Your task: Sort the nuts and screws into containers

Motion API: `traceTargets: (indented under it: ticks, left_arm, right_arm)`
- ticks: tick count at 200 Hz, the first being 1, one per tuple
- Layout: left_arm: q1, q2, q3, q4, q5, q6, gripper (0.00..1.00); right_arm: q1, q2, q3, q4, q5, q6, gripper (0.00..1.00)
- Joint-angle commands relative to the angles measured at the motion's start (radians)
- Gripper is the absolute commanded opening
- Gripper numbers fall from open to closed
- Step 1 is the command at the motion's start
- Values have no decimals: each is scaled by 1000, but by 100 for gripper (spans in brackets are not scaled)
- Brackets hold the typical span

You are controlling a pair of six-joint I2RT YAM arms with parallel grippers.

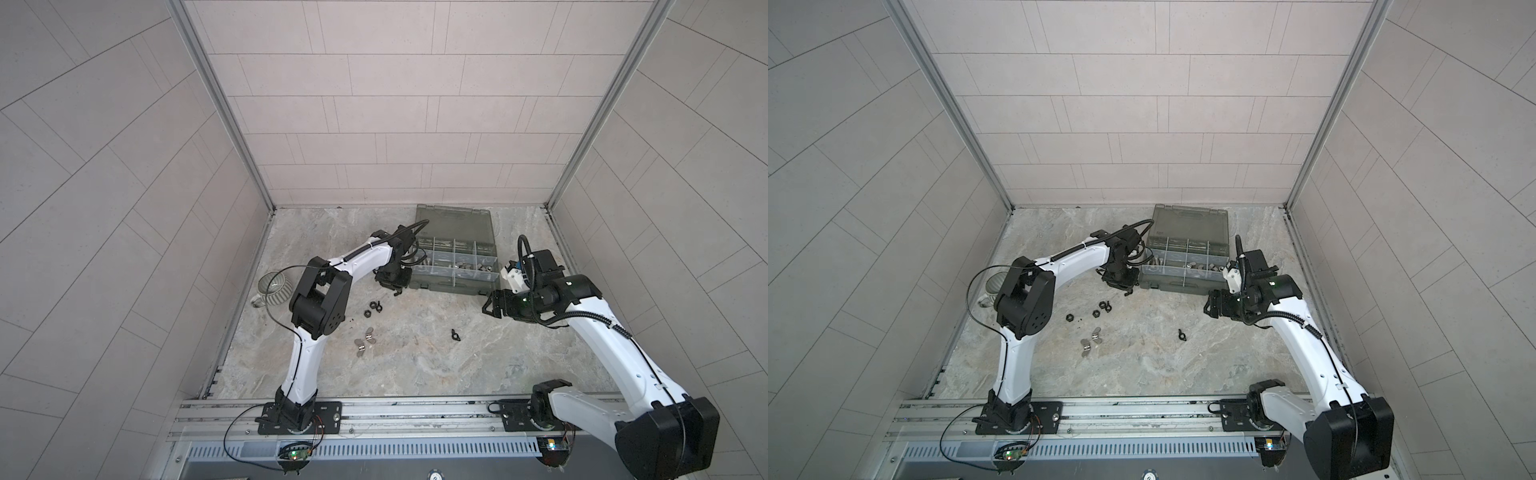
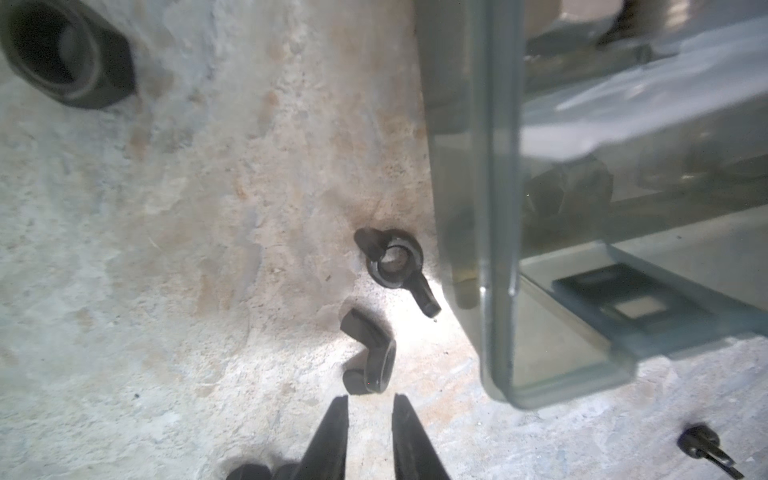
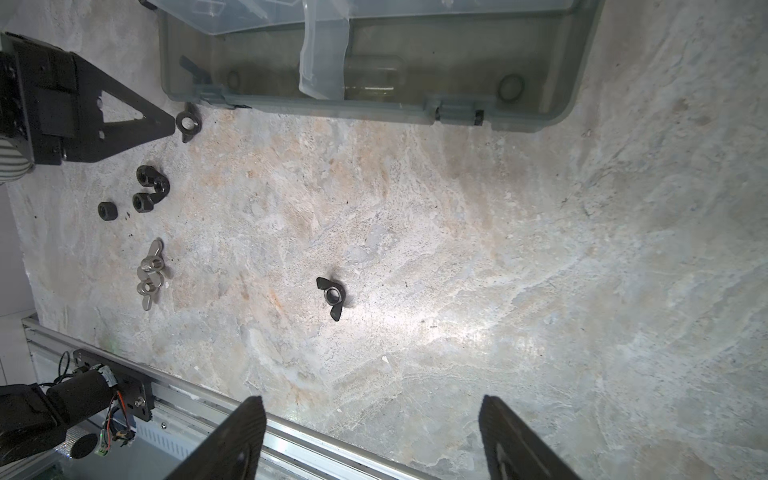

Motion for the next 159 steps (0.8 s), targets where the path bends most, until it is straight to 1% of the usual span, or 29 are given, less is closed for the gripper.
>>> traceTargets:
  ticks: [1, 23, 39, 159]
  left_arm:
    - [4, -22, -15, -2, 3, 6, 28]
    - [4, -21, -26, 21, 16, -3, 38]
    - [3, -16, -18, 22, 16, -6, 40]
    - [6, 27, -28, 45, 30, -7, 39]
  right_arm:
    - [-2, -16, -1, 1, -1, 5, 82]
    - [-2, -17, 6, -9, 4, 4, 82]
    - [-2, -15, 14, -17, 10, 0, 82]
    - [-3, -4, 27, -27, 27, -3, 82]
